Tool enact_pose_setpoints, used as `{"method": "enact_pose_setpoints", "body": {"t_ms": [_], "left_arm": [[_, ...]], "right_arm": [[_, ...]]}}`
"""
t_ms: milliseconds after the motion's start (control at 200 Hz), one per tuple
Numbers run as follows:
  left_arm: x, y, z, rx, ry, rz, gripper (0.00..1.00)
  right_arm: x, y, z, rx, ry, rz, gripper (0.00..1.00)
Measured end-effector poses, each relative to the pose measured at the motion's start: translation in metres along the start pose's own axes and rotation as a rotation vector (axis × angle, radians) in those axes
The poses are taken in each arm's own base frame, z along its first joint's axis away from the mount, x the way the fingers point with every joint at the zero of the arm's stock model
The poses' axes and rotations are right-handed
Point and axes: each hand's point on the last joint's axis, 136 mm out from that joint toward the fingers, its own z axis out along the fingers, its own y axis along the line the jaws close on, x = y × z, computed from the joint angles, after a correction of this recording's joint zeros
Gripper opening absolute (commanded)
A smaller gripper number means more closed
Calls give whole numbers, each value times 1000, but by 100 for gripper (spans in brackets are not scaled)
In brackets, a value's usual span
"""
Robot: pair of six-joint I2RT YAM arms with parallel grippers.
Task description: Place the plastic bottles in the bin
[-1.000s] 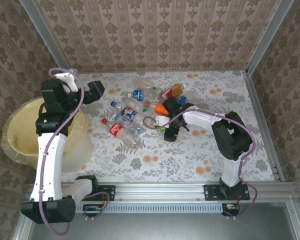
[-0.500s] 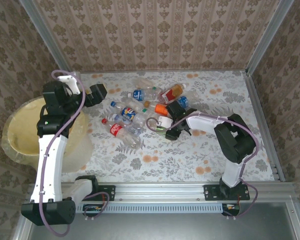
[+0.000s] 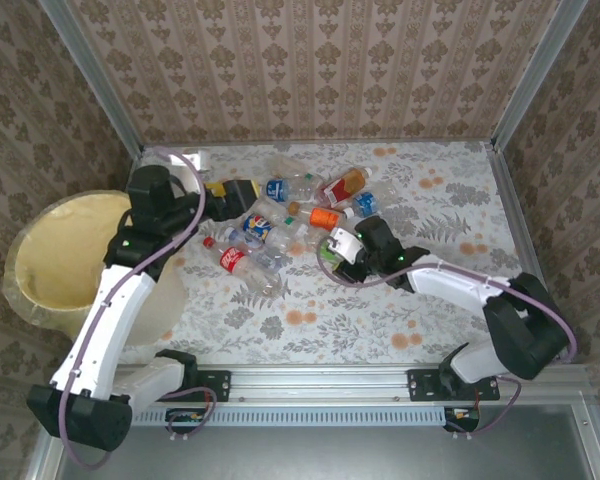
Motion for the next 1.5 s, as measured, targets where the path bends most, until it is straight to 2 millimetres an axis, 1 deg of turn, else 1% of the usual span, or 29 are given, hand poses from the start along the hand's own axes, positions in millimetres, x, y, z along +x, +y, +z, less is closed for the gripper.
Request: {"method": "enact_pose_setpoints", "body": {"t_ms": [110,180,360,475,530,645,745,930,1005,1115,1200,1265,1315,1380,1425,1500], "left_arm": [[4,-10,17,38,15,7,100],[9,-12,28,49,33,6,100],[31,-19,58,69,98,3,100],[46,-24,75,75,137,8,100],[51,-26,82,75,146,14,100],[55,-33,92,93,140,30,100],[61,-35,103,105,150,32,100],[85,-35,124,114,206,30,100],[89,-36,129,122,215,29,100],[94,-35,135,129,228,26,99],[97,-38,138,134,230,31,98],[102,-38,143,133,247,30,95],[106,-38,149,135,266,27,91],[108,-41,158,143,286,28,83],[109,-42,163,143,296,27,76],[110,-44,167,146,306,26,66]], "right_arm": [[-9,-5,-15,48,-86,43,32],[-16,-9,-25,80,-140,69,32],[-37,-19,-45,124,-287,182,27],[-51,-27,-52,139,-391,308,28],[-56,-30,-53,140,-430,358,28],[-66,-35,-54,141,-494,435,29],[-73,-37,-54,128,-531,481,30],[-76,-30,-47,65,-540,525,31],[-79,-27,-47,36,-545,532,31],[-91,-25,-51,-4,-564,535,32],[-96,-24,-50,-29,-558,547,32],[-104,-23,-52,-49,-565,549,33],[-111,-23,-53,-62,-574,553,33],[-115,-23,-53,-69,-571,558,33],[-117,-23,-51,-74,-567,562,34],[-116,-23,-47,-79,-549,580,34]]}}
